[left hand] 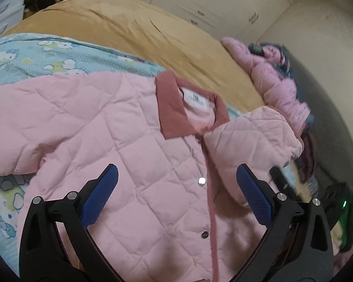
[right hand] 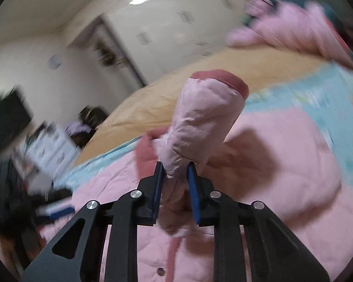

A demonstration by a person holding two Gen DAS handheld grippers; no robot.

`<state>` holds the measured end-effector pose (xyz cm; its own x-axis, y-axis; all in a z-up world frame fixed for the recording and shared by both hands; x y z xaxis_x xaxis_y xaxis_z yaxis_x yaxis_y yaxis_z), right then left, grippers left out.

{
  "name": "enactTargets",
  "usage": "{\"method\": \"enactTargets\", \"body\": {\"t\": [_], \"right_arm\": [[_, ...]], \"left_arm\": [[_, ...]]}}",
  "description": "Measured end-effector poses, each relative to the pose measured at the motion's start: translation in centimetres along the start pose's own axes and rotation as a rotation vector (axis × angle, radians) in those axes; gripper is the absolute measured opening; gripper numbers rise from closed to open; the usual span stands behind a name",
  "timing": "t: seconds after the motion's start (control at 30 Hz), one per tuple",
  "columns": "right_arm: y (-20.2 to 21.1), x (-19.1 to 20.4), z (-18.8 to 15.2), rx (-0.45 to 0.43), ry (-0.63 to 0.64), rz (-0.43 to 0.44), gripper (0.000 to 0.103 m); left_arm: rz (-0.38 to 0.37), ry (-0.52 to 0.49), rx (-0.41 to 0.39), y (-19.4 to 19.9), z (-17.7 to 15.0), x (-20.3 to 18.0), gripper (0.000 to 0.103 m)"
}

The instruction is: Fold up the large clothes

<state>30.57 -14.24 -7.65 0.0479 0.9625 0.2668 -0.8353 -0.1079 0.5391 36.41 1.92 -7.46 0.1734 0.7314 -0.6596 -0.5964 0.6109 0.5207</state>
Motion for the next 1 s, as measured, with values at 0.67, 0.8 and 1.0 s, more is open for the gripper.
{"method": "enactTargets", "body": {"t": [0.67,0.8,1.0], "right_arm": [[-3.1,9.4,-10.4,0.338,0.405,0.153,0.019],[-1.9,7.6,-7.1,0.276,0.376,0.128,0.036],[-0.8,0.1,-0.3,0.187,0.181,0.016,0.039]], "left_arm": [[-0.086,0.220,0.024,-0.1,0.1,5.4,0.094],[-0.093,0.258,0.065,-2.0,-1.2,6.4,0.094],[-0.065,0.186,0.114,-4.3,-3.0,5.7,0.093]]}}
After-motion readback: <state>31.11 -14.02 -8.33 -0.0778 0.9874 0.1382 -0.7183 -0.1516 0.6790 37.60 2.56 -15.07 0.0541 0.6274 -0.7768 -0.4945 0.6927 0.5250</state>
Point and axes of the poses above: each gripper's, at about its wrist camera, not at the fingertips, and y roughly against the way its jaws point, x to its left, z to its top, the point moved 8 cm from there along -y, roughly the way its jaws point, and after that the axes turned 15 degrees about -z, right-handed, at the moved point
